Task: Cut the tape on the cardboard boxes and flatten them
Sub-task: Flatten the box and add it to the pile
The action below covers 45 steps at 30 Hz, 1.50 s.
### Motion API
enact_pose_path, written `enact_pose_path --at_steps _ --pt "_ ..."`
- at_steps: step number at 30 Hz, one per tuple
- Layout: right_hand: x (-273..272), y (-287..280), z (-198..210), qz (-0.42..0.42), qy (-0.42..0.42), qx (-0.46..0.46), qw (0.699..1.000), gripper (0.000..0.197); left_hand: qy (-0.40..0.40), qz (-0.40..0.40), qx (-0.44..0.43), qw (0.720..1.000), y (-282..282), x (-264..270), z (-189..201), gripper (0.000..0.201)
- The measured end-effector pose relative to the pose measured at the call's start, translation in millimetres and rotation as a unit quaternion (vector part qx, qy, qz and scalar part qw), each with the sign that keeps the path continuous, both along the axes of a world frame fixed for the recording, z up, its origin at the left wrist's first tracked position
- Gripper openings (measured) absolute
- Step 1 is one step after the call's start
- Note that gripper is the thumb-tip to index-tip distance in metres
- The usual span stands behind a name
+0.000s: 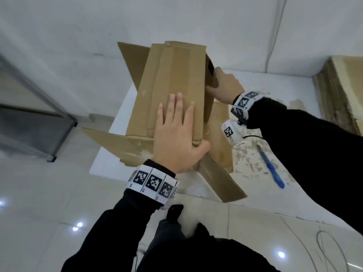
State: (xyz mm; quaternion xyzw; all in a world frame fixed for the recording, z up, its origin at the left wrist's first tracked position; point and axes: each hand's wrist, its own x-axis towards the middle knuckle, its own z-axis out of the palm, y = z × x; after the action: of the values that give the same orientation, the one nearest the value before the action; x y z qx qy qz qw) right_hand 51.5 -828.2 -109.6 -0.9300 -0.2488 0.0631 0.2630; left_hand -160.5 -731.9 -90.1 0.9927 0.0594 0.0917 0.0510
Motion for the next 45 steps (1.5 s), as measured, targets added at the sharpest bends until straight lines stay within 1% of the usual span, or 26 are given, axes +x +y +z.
enact_pose_path --at_steps 2,3,6,8,9,11,12,14,16,18,19,21,22,23,24,26,27,29,30,33,35,38,40,42,43,45 --pt "12 -1 -3 0.008 -0.037 -0.02 0.999 0.027 -0.006 -0.007 0.001 1.0 4 -3 -2 0.09" --pt "19 -9 -2 0.003 -0.032 -0.019 0.999 0.023 -0.01 -0.01 0.003 1.0 5 -3 -3 0.09" --pt "44 -41 5 -0.039 0.036 -0.02 0.998 0.026 -0.028 -0.023 0.007 0.999 5 -3 -5 0.087" --pt "56 -54 10 -0.095 0.018 -0.038 0.995 0.031 -0.039 -0.037 0.005 0.999 5 0 -7 0.085" --pt "60 -57 10 -0.121 0.013 -0.022 0.992 0.033 -0.046 -0.046 0.002 0.998 5 2 -8 0.083" --pt "65 -58 0 -0.166 0.05 0.059 0.983 0.03 -0.068 -0.064 -0.006 0.996 5 4 -11 0.078" --pt "69 -57 -8 -0.187 0.071 0.108 0.974 0.037 -0.08 -0.069 -0.009 0.994 5 5 -13 0.075" --pt "61 -60 -14 -0.213 0.129 0.231 0.941 0.046 -0.104 -0.076 -0.014 0.992 5 8 -16 0.068" --pt "30 -69 -8 -0.193 0.204 0.334 0.9 0.046 -0.109 -0.09 -0.018 0.99 7 14 -18 0.072" --pt "-24 -83 -1 -0.136 0.288 0.408 0.856 0.041 -0.082 -0.117 -0.007 0.99 14 26 -17 0.087" --pt "-56 -91 -1 -0.119 0.326 0.437 0.83 0.043 -0.064 -0.13 0.009 0.989 19 35 -17 0.096" --pt "-116 -104 -19 -0.115 0.389 0.497 0.767 0.057 -0.02 -0.148 0.053 0.987 30 56 -20 0.113" --pt "-142 -106 -34 -0.119 0.403 0.504 0.754 0.059 0.005 -0.154 0.076 0.985 35 67 -23 0.12" --pt "-163 -103 -50 -0.128 0.4 0.488 0.765 0.056 0.029 -0.157 0.1 0.982 39 78 -27 0.126" --pt "-176 -96 -64 -0.139 0.379 0.45 0.797 0.048 0.049 -0.157 0.121 0.979 43 89 -31 0.129" --pt "-180 -79 -84 -0.189 0.286 0.348 0.873 0.032 0.083 -0.155 0.154 0.972 48 108 -42 0.13" --pt "-175 -71 -88 -0.225 0.246 0.32 0.887 0.032 0.096 -0.156 0.172 0.968 50 116 -50 0.127" --pt "-160 -60 -90 -0.279 0.225 0.304 0.883 0.037 0.131 -0.162 0.189 0.96 52 125 -71 0.118" --pt "-151 -57 -93 -0.295 0.223 0.288 0.884 0.04 0.158 -0.16 0.179 0.958 53 128 -83 0.114" --pt "-130 -53 -111 -0.315 0.228 0.205 0.898 0.047 0.258 -0.14 0.121 0.948 57 127 -127 0.103" --pt "-124 -51 -121 -0.334 0.249 0.178 0.891 0.052 0.297 -0.124 0.069 0.944 59 125 -150 0.099" --pt "-119 -51 -133 -0.356 0.24 0.129 0.894 0.053 0.298 -0.123 0.028 0.946 61 125 -168 0.099" --pt "-123 -45 -138 -0.368 0.174 0.032 0.913 0.061 0.283 -0.137 0.029 0.949 60 123 -167 0.095" --pt "-128 -29 -142 -0.321 0.107 -0.069 0.939 0.072 0.272 -0.172 0.01 0.947 56 118 -165 0.084" --pt "-129 -16 -144 -0.261 0.106 -0.097 0.955 0.072 0.281 -0.195 -0.01 0.94 54 115 -165 0.078" --pt "-128 10 -151 -0.12 0.131 -0.11 0.978 0.061 0.32 -0.222 -0.028 0.92 56 107 -170 0.072"
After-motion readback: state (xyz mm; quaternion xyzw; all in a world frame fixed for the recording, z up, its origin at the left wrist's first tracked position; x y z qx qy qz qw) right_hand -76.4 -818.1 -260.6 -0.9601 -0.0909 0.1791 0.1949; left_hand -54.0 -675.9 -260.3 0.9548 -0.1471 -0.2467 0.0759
